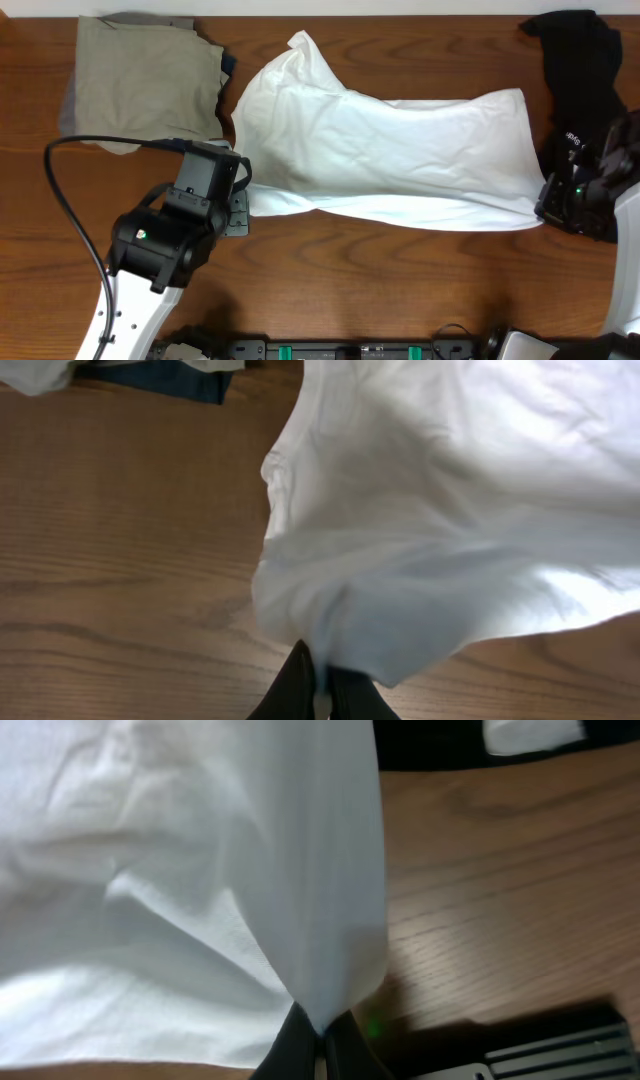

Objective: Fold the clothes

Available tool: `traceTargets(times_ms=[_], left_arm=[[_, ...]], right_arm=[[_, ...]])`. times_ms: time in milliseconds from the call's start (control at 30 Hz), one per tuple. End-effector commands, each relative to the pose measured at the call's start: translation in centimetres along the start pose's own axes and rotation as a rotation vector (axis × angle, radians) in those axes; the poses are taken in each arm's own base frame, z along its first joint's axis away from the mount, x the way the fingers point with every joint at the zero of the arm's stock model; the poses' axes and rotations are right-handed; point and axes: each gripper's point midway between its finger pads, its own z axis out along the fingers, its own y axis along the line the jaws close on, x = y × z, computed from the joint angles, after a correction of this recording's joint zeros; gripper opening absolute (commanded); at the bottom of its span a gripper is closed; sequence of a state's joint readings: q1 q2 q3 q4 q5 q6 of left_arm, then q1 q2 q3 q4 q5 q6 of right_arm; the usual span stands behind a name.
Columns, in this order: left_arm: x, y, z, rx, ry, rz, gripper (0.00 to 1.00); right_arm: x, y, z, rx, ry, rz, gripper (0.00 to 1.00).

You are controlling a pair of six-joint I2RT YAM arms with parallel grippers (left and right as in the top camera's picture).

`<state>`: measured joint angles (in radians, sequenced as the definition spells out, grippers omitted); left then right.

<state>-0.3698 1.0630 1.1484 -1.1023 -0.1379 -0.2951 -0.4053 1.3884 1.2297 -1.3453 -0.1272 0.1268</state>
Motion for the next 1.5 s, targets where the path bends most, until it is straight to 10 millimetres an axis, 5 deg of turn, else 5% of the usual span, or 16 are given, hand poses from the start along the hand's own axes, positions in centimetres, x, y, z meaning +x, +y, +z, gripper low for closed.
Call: traceTargets(times_ms=[0,233,367,600,1100,1467], left_arm=[[-0.5,0.7,-0.3,-0.031,-0.014,-0.011,0.06],[-1.7,1.8,0.9,-0.065,-0.018,-0.057,0.06],[-3.2,0.5,2.1,-0.017,-0.038,-0.044,0.06],[-5.2,-1.5,5.5,0.028,-0.029,-0.035,0.06],[-9.4,-4.2,13.8,0.039,-0.075,0.042,0.06],[-11.3,-5.4,17.8,0.053,-0.127,0.043,0.06]], right_arm=[[-0.8,-1.6,-0.7,0.033,-0.035,0.024,0.01],[-1.9,-2.2,-0.2,0.02,-0.047,0.053,0.01],[-2.5,-1.7,1.0,0.004,-0.02,0.042,0.01],[-4.3,-0.8,3.2,-0.03,-0.005,0.027,0.01],[-11.8,2.6,5.7,-0.161,-0.213,-0.066,0.01],[-13.3,5.1,9.8,-0.179,-0.192,-0.133,0.01]])
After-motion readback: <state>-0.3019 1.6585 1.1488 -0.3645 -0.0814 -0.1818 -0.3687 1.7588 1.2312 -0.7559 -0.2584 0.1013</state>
